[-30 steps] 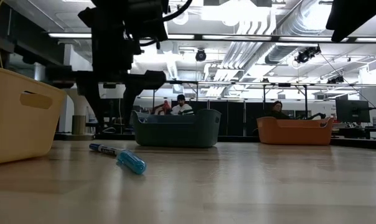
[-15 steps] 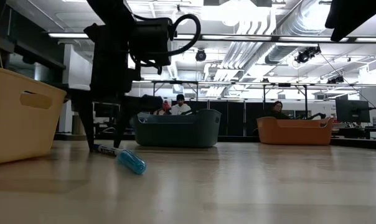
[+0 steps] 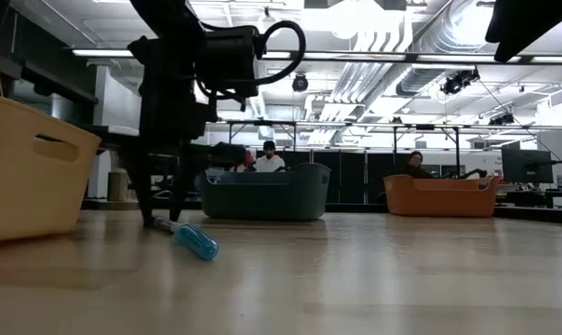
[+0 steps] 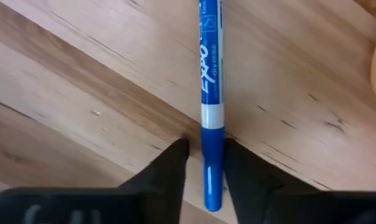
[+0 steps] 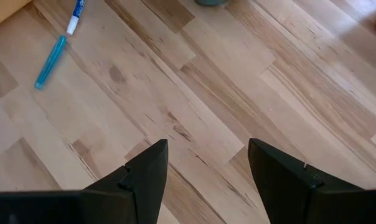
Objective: Pick & Place Markers
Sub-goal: Put the blue marker pen into the blue bin, then put the blue pen into the yellow bin
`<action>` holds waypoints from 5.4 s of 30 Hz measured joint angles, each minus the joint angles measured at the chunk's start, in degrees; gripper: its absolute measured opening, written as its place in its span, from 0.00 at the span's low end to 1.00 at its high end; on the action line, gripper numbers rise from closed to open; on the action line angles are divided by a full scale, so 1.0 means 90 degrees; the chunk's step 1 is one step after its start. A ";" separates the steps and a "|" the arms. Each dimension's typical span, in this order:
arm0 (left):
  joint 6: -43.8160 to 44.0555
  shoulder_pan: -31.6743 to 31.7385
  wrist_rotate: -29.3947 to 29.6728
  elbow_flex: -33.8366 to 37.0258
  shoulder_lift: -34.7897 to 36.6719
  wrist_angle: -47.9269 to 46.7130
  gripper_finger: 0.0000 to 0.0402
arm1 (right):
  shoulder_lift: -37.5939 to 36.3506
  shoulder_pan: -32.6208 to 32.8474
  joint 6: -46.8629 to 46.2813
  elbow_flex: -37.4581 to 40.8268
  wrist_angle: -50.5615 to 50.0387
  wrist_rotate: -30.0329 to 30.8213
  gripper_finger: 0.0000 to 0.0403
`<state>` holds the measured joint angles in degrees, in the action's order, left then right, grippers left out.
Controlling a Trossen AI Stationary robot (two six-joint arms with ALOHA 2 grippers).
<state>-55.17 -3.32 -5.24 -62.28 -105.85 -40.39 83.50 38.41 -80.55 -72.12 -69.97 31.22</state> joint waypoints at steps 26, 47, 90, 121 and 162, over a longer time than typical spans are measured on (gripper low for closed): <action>0.0213 -0.0010 0.0071 -0.0713 -0.0098 -0.0768 0.06 | 0.0000 -0.0017 0.0116 -0.0002 -0.0010 0.0019 0.52; 0.0716 -0.0006 0.0168 -0.2440 -0.0065 -0.1512 0.06 | -0.0072 -0.0007 0.0675 -0.0002 0.0135 0.0675 0.52; 0.2354 0.0923 0.1164 -0.4881 -0.0048 -0.1388 0.05 | -0.1212 -0.0057 0.4066 -0.0005 0.2246 0.1186 0.52; 0.1525 0.2582 0.0355 -0.4874 -0.1814 -0.3102 0.05 | -0.1219 -0.0017 0.3331 -0.0002 0.1738 0.1513 0.52; 0.3826 0.1971 -0.0804 -0.4865 -0.1417 -0.4297 0.26 | -0.1219 -0.0017 0.3788 0.0000 0.1319 0.1139 0.52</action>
<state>-20.74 14.42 -12.48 -106.06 -118.60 -79.07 72.53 38.26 -46.46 -72.12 -58.11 41.47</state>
